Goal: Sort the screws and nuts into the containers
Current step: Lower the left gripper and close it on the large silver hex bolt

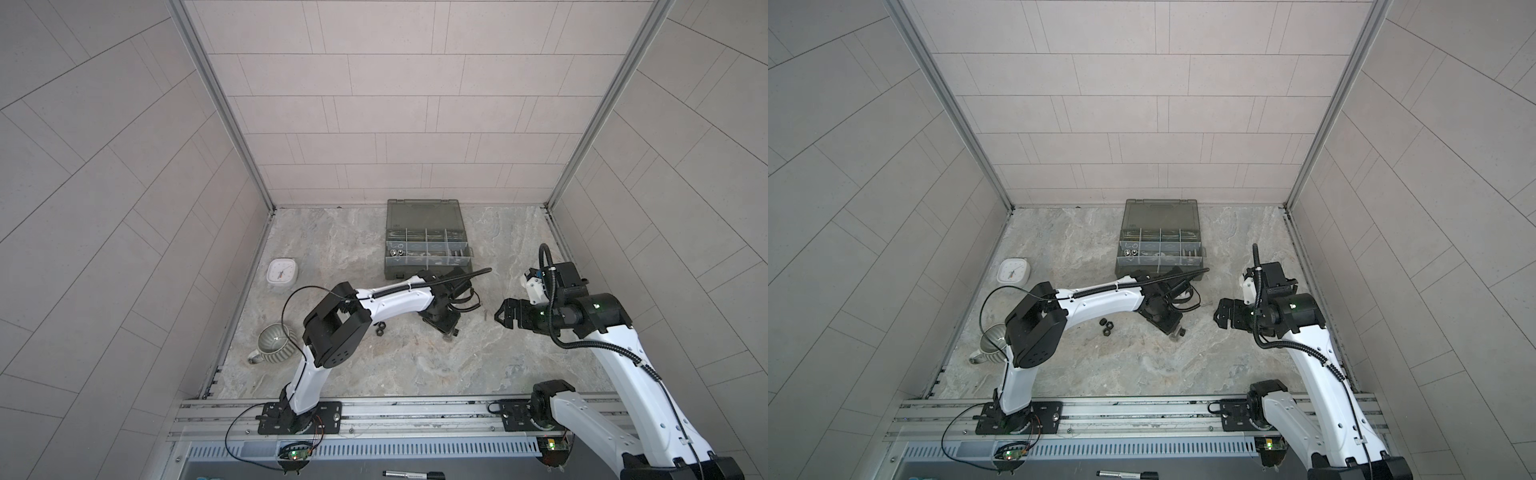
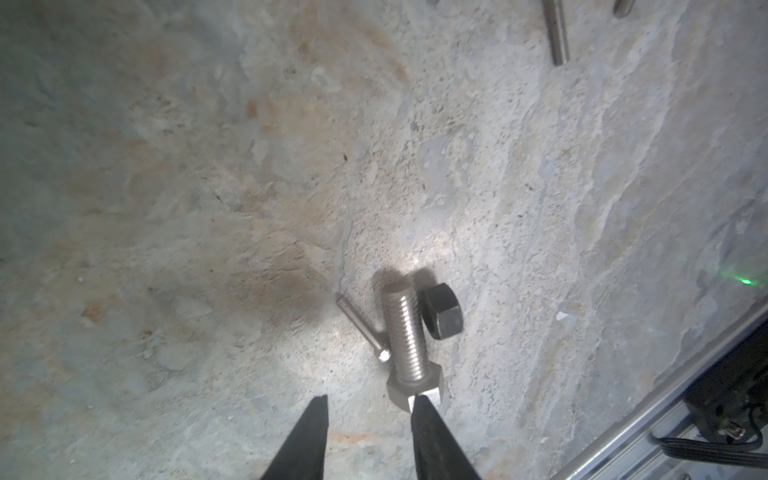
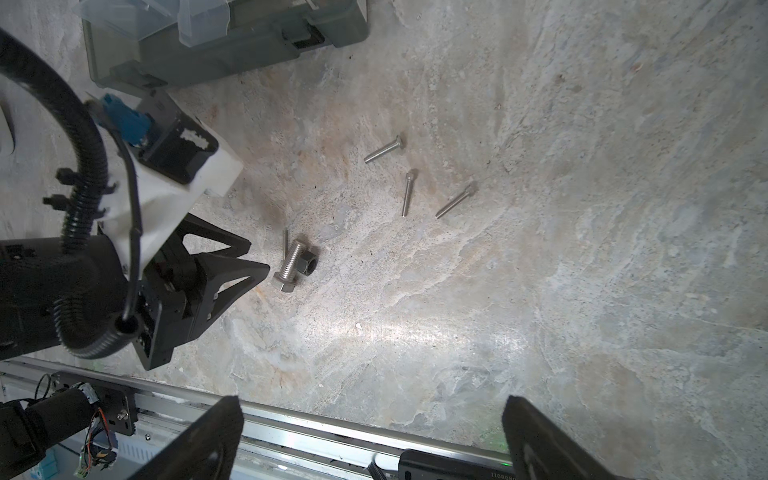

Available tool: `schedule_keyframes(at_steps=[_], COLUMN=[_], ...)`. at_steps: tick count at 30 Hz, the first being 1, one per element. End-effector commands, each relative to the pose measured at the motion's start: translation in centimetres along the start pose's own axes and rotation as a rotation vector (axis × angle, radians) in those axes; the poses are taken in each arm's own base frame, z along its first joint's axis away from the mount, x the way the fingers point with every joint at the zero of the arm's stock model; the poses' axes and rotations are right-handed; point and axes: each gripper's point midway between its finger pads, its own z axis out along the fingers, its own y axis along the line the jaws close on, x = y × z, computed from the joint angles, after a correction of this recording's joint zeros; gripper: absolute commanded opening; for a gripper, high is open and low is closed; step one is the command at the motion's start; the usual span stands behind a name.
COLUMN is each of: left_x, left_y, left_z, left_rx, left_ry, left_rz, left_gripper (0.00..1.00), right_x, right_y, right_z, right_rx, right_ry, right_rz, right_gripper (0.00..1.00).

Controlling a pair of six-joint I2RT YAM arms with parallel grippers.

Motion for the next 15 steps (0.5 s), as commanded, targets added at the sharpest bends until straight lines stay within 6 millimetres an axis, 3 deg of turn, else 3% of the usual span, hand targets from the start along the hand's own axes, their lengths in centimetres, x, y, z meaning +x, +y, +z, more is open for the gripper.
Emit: schedule_keyframes(at_steps=[1, 15], left_x=[0.0, -0.1], left_y=[-0.1, -0.9], left_z=[0.5, 2.1], left_rx=[-0.014, 0.015], left_ry=[0.03, 0.087], left_rz=[0.019, 0.042], left_gripper=[0.39, 0.39], right_x=[0.4, 0.3], right_y=[-0.3, -0.5], right_z=[-0.2, -0.2], right_rx=[0.017, 0.032], right_ry=[0.002, 0.004], right_rz=[-0.009, -0.011], right_gripper=[0.99, 0.99])
